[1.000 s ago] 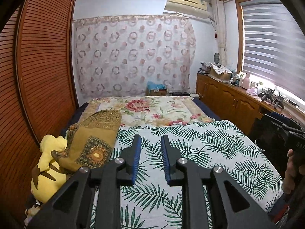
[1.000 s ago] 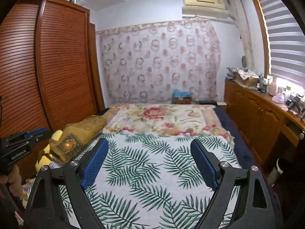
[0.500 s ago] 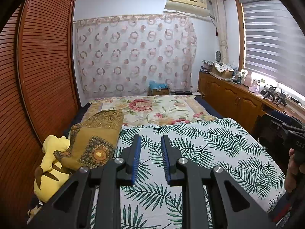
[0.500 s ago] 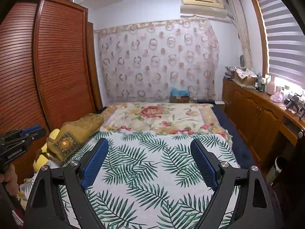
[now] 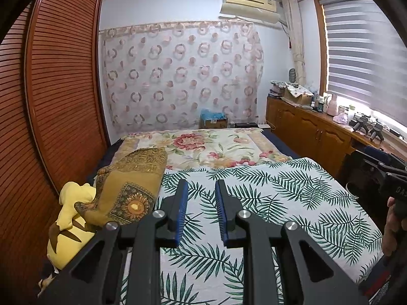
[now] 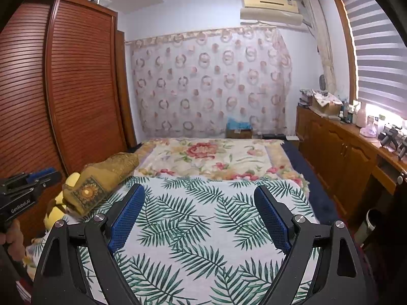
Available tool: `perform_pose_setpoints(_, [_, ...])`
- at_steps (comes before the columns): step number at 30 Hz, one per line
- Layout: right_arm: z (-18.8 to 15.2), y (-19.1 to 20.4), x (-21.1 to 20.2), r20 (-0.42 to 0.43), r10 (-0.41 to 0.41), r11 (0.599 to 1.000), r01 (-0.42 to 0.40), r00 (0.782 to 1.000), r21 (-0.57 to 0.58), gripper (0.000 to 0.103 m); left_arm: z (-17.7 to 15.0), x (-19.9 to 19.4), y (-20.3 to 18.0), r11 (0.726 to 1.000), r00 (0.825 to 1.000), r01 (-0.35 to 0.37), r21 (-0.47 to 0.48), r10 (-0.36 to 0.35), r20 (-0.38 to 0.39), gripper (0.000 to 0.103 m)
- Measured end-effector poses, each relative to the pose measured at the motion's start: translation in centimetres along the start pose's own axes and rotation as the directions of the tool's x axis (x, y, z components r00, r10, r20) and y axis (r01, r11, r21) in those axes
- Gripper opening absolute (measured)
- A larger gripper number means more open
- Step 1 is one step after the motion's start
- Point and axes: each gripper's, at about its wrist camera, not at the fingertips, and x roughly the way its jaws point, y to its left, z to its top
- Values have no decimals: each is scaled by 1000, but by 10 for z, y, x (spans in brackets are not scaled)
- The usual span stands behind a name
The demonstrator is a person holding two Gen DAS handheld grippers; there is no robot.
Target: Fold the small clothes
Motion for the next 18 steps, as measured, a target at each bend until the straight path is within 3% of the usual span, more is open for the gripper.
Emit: perform_pose_setpoints(18, [-1,-1,-1,1,-1,1000,1,1000,-2,90,-1,-1,4,1000,1000,3,3,-3,2,20])
